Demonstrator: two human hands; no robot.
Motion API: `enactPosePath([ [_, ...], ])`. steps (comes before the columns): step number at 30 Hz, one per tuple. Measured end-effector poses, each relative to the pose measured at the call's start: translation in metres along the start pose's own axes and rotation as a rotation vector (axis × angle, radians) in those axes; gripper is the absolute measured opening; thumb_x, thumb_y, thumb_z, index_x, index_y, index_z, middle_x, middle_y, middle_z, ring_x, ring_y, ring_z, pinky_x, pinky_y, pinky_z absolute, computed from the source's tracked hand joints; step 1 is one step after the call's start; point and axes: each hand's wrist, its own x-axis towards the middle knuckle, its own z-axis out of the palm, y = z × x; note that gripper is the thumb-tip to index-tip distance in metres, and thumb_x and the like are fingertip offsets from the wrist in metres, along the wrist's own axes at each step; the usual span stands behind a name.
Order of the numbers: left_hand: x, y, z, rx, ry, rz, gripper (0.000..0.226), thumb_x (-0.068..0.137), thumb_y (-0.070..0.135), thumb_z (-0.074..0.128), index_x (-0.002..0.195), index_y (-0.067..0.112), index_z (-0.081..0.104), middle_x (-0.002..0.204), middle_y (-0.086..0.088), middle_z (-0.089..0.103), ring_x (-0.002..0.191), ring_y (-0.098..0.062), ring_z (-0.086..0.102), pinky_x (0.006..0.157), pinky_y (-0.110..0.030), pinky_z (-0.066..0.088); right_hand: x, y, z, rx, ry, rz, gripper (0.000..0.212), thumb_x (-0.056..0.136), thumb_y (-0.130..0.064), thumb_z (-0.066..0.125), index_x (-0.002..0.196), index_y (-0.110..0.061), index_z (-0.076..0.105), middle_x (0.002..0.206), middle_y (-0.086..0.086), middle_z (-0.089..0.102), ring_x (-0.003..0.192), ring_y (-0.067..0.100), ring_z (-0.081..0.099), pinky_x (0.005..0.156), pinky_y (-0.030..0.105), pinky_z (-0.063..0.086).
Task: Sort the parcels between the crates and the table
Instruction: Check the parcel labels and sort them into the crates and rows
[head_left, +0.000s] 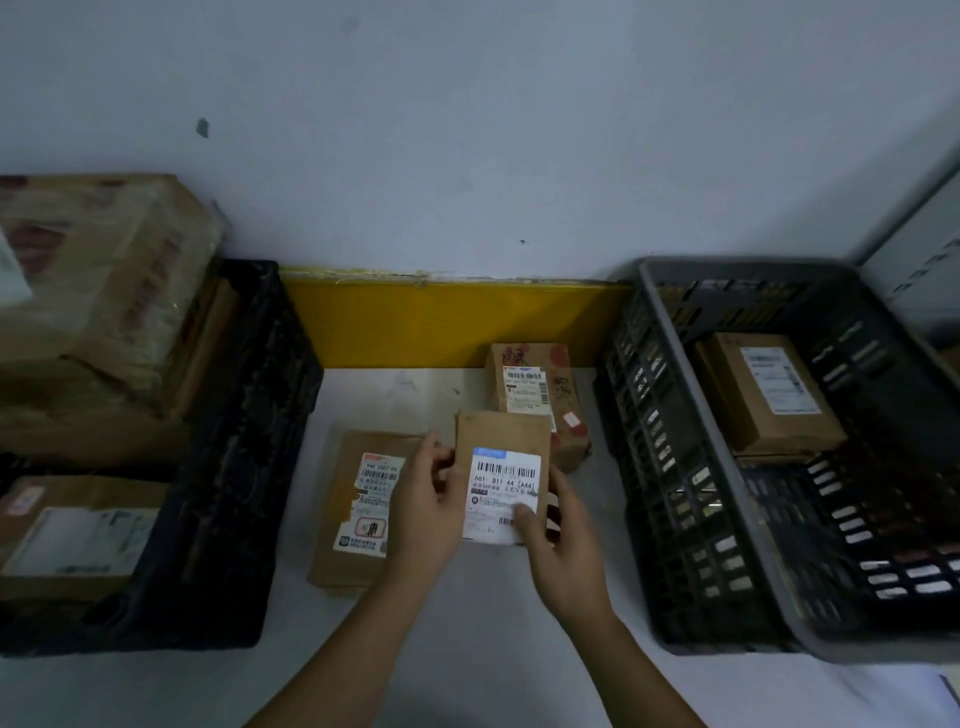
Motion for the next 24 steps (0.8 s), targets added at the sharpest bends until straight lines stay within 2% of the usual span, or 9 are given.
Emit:
enactPosePath([
  [3,0.000,0.027,-0.005,-0.200,-0.089,-0.037,0.033,0.103,0.038,0.068,0.135,0.039,0.067,0.126,0.014,0.072,0.113,-0.006,0.070,0.085,-0.024,0.060,-0.007,-0.021,-0.014,0.051,0.114,-0.013,0.053,0.104,-0.052,0.064,0.151,-0.060,0.042,0.141,-0.016,0.065,0.119,0.002,0.068,0.091,0.033,0.064],
  [5,-0.002,0.044,-0.004,-0.281,-0.198,-0.027,0.037,0.100,0.048,0.069,0.137,0.047,0.063,0.135,0.016,0.068,0.118,-0.007,0.069,0.090,-0.033,0.064,-0.012,-0.034,-0.025,0.094,0.181,-0.046,0.058,0.100,-0.063,0.060,0.155,-0.055,0.043,0.144,-0.012,0.064,0.121,0.007,0.069,0.092,0.039,0.064],
  [7,-0.006,0.062,0.001,-0.401,-0.300,-0.021,0.042,0.102,0.044,0.069,0.142,0.047,0.056,0.138,0.015,0.067,0.119,-0.009,0.071,0.091,-0.039,0.065,-0.017,-0.045,-0.037,0.109,0.245,-0.087,0.063,0.101,-0.064,0.058,0.160,-0.046,0.043,0.145,-0.011,0.064,0.125,0.011,0.068,0.094,0.045,0.064],
  [9,-0.013,0.078,0.008,-0.464,-0.355,0.011,0.043,0.103,0.035,0.070,0.142,0.041,0.054,0.132,0.017,0.071,0.116,-0.008,0.073,0.088,-0.036,0.065,-0.023,-0.056,-0.052,0.088,0.316,-0.108,0.061,0.103,-0.064,0.055,0.159,-0.045,0.044,0.148,-0.012,0.063,0.130,0.011,0.066,0.096,0.046,0.063],
  [11,-0.020,0.098,0.015,-0.526,-0.380,0.021,0.044,0.101,0.030,0.072,0.140,0.037,0.054,0.126,0.019,0.074,0.114,-0.008,0.073,0.085,-0.030,0.064,-0.028,-0.068,-0.071,0.057,0.379,-0.127,0.060,0.103,-0.066,0.052,0.158,-0.044,0.045,0.148,-0.013,0.063,0.131,0.009,0.065,0.096,0.040,0.062],
  [14,-0.024,0.129,0.028,-0.608,-0.413,0.051,0.050,0.095,0.030,0.077,0.138,0.033,0.051,0.127,0.012,0.074,0.114,-0.011,0.074,0.084,-0.028,0.063,-0.035,-0.088,-0.099,0.041,0.448,-0.153,0.050,0.106,-0.060,0.054,0.150,-0.037,0.046,0.135,-0.019,0.068,0.118,-0.001,0.069,0.085,0.024,0.062],
  [19,-0.030,0.176,0.059,-0.561,-0.476,0.120,0.052,0.099,0.027,0.074,0.144,0.034,0.049,0.132,0.009,0.071,0.113,-0.010,0.074,0.092,-0.037,0.064,-0.032,-0.107,-0.153,0.020,0.518,-0.120,0.045,0.096,-0.057,0.064,0.130,-0.035,0.044,0.118,-0.019,0.071,0.104,0.001,0.075,0.077,0.035,0.068],
  [22,-0.034,0.197,0.089,-0.516,-0.502,0.096,0.069,0.092,0.039,0.078,0.151,0.039,0.041,0.135,0.007,0.069,0.116,-0.014,0.073,0.096,-0.042,0.063,-0.021,-0.107,-0.198,-0.079,0.512,-0.148,0.045,0.095,-0.050,0.073,0.128,-0.038,0.046,0.120,-0.023,0.066,0.107,-0.005,0.070,0.083,0.028,0.066],
  [24,-0.037,0.209,0.113,-0.475,-0.525,0.071,0.085,0.080,0.050,0.082,0.151,0.052,0.035,0.137,0.007,0.068,0.120,-0.016,0.070,0.101,-0.050,0.060,-0.015,-0.102,-0.231,-0.133,0.488,-0.174,0.054,0.092,-0.049,0.080,0.132,-0.039,0.045,0.125,-0.022,0.064,0.110,-0.007,0.066,0.086,0.023,0.062],
])
